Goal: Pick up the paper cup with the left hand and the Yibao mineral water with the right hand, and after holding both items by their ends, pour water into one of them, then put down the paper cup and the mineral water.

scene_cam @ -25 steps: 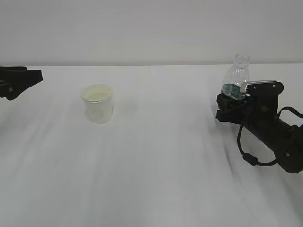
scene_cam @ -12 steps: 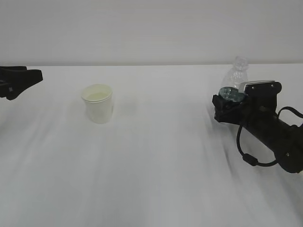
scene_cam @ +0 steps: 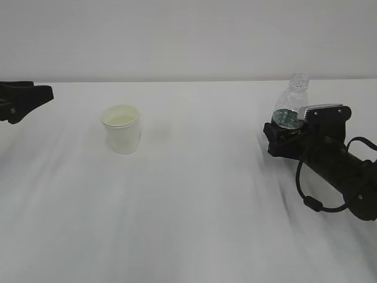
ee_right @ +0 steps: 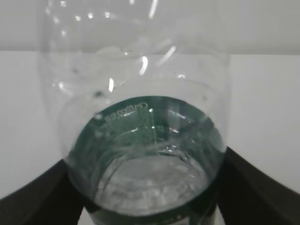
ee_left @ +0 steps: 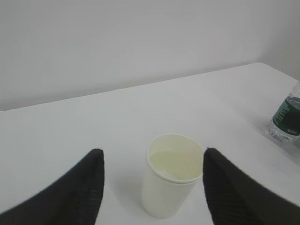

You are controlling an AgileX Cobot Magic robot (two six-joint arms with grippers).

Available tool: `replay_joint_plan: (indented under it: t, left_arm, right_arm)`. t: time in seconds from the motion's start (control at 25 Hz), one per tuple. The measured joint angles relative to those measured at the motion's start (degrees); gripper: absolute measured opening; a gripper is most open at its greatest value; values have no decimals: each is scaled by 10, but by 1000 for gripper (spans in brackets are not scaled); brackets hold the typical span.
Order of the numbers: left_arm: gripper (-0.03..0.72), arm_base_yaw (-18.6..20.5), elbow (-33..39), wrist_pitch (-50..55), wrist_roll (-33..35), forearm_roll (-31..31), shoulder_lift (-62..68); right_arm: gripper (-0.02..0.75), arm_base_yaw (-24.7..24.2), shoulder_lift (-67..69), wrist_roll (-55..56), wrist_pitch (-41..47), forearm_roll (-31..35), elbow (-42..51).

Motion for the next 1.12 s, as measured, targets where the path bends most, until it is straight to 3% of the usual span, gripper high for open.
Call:
replay_joint_plan:
  t: [1.12]
  left_arm:
    - [474, 0, 0, -11, 0, 3, 0]
  right_arm:
    - [606, 0, -74, 0, -5, 2, 110]
